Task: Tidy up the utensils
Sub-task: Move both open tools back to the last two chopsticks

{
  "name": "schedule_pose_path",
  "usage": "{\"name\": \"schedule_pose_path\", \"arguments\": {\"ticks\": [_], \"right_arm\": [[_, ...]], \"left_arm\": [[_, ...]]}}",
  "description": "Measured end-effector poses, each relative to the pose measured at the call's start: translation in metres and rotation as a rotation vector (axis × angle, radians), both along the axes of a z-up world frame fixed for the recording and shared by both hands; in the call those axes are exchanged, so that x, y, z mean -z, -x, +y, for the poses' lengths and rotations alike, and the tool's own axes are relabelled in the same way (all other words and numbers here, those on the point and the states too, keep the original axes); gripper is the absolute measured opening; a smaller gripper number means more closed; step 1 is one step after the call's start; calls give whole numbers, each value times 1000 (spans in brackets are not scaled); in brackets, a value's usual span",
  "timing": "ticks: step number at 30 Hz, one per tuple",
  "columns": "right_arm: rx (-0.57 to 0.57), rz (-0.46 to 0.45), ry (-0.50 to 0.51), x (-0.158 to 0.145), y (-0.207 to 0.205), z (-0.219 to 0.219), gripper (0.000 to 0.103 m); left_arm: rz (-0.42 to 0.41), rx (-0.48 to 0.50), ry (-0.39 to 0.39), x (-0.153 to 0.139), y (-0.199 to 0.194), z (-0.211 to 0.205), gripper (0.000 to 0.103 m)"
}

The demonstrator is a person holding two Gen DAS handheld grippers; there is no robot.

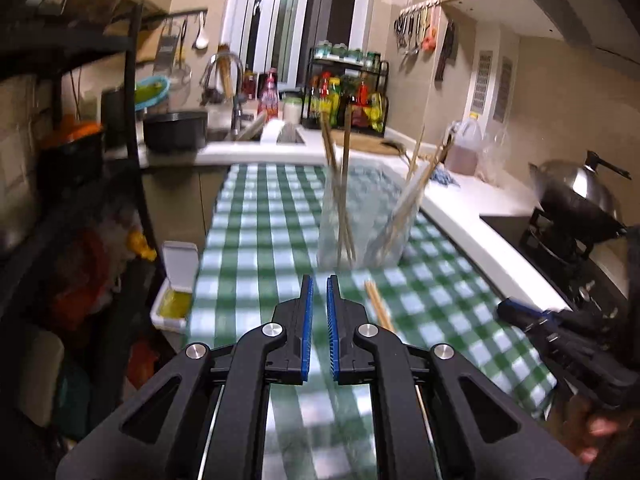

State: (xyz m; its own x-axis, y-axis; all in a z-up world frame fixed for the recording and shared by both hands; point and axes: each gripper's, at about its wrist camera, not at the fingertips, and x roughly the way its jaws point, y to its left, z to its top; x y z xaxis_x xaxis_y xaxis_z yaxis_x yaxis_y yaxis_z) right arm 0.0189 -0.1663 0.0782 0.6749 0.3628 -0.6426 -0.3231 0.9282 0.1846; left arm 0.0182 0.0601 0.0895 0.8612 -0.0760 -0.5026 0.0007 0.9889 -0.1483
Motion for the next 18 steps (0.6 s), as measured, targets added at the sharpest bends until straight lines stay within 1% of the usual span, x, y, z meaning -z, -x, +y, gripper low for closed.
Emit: {"name": "schedule_pose_path", "arguments": {"ticks": [1, 2, 4, 7, 12, 14, 18], "right_arm": [[-7, 30, 3, 15, 3, 4, 7], [-11, 49, 7, 27, 5, 8, 7], [-22, 84, 23, 50, 9, 16, 7], [-37, 117, 54, 72, 11, 27, 8], [-46, 143, 81, 89, 11, 38, 11], [-48, 146, 120, 94, 13, 44, 17], [-36, 131, 137, 95, 15, 48, 23]], "left_arm": [[19, -3, 11, 9, 2, 4, 7], [40, -10, 20, 14, 3, 6, 7], [80, -4, 65, 24, 2, 11, 7], [75, -2, 54, 26, 1, 11, 7], [70, -6, 78, 29, 4, 16, 7], [67, -5, 91, 28, 6, 17, 7], [59, 6, 94, 27, 6, 16, 7]]}}
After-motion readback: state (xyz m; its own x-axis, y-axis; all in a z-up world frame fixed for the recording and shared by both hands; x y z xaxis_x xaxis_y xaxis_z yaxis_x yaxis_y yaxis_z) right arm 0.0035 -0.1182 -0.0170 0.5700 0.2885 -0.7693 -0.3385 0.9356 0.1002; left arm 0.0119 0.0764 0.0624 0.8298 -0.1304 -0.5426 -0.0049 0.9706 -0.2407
